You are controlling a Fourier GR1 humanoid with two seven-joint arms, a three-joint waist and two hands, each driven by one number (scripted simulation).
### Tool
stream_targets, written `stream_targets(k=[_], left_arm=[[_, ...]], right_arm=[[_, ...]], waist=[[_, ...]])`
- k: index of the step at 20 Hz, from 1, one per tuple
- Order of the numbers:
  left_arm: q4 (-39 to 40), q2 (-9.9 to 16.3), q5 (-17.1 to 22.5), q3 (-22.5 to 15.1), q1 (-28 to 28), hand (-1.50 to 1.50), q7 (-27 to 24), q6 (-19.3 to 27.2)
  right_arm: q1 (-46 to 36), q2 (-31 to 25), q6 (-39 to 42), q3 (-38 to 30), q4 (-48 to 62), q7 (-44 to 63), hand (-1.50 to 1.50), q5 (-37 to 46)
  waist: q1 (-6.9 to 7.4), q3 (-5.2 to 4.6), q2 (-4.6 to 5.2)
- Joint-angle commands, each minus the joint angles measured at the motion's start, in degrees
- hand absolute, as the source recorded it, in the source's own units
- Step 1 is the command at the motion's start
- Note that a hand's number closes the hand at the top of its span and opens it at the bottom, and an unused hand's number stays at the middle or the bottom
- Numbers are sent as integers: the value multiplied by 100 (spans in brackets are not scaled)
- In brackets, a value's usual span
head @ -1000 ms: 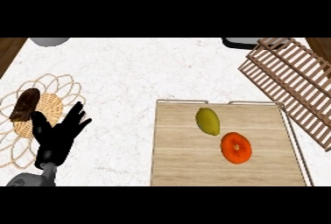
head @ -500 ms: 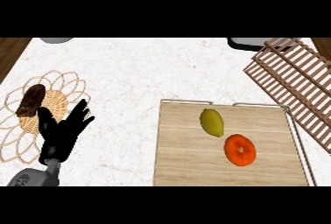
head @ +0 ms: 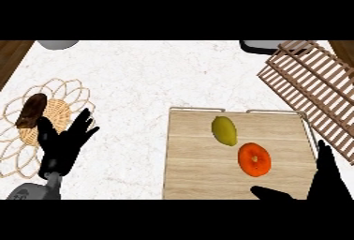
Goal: Pick the squash from the tray and place it in the tiered shelf
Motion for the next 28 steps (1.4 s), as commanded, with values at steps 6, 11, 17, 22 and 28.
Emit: stream_targets(k=[6,11,17,22,28], left_arm=[[254,-170,-31,95,10,0,-100,2],[260,-123,-11,129,130,0,-79,-159],[176,33,-11,278,196,0,-74,-258],[203,-152,-145,211,197,0,-108,-106],[584,-56,-79,472,-80,0,-144,-399]], right_arm=[[-959,612,855,99,606,1487,-150,857],[-1191,618,476,79,1284,1488,-150,748],[-1276,620,528,-112,1653,1488,-150,851],[-1290,621,342,-277,2014,1488,-150,966],[-1402,622,92,-206,2233,1421,-150,1005]], waist=[[-153,-3,-5],[-137,8,-9],[-141,11,-22],[-177,16,-24],[-213,17,-21]])
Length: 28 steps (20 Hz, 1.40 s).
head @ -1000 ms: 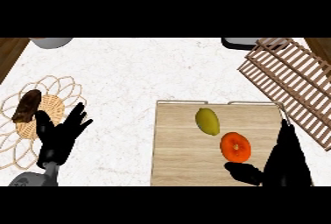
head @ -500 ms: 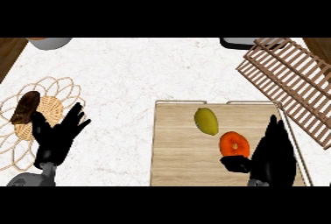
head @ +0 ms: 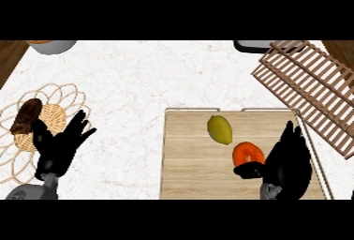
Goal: Pick the squash from the tray and place it in the tiered shelf
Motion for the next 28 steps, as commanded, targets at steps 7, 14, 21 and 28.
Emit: stream_targets(k=[7,14,21,28], left_arm=[[-112,-84,-105,-12,98,0,234,-38],[-219,-212,-279,-59,277,0,146,82],[-103,-185,-349,176,233,0,189,-94],[-367,-205,-383,217,-114,0,757,-22]], right_arm=[[-541,0,-537,53,733,1212,-150,44],[-459,1,174,-285,1605,-245,150,-768],[-491,-1,-614,667,1156,328,150,-624],[-1895,-4,-440,674,1219,754,150,-664]], waist=[[24,-12,32],[49,-10,41],[-12,-13,23],[49,-10,29]])
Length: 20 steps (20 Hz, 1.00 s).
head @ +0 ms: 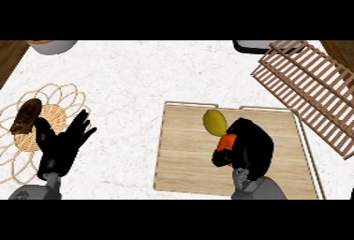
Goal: Pick the squash from the tray and place it in the tiered shelf
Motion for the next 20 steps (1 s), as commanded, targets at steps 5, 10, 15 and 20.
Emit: stream_targets(k=[5,10,15,20], left_arm=[[268,-63,-32,40,47,0,-183,-199],[87,-174,-196,-86,132,0,-21,-21],[355,-39,-2,227,-3,0,-64,-199],[-104,-86,-105,141,243,0,24,-15]], right_arm=[[-2024,74,-605,-1229,1085,538,150,-1180],[-3100,75,-582,-1005,1369,1155,150,-6],[-3859,75,267,-1425,694,1611,150,890],[-4727,73,1304,-2054,506,1704,150,1220]], waist=[[133,5,97],[100,0,50],[-76,-11,0],[-26,-1,-33]])
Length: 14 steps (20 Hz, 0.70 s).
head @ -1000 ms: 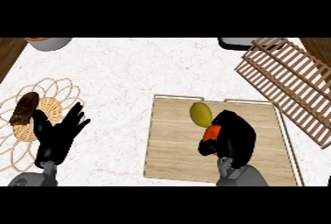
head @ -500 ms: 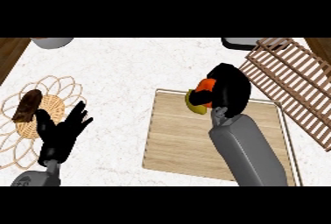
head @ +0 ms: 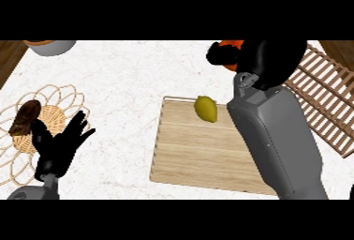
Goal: Pick the squash from the tray and place it in the tiered shelf
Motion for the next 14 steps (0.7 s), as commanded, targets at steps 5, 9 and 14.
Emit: stream_targets(k=[5,9,14], left_arm=[[90,-131,-129,-119,19,0,190,87],[29,-82,-168,-31,172,0,-11,45],[-195,-22,-102,2,259,0,163,-46]], right_arm=[[-1085,-294,1315,-1000,-74,899,150,526],[-1437,-599,1805,-1624,-331,636,150,457],[-2041,-1149,1960,-2383,56,221,150,413]], waist=[[-55,-15,39],[-53,-14,25],[30,-11,38]])
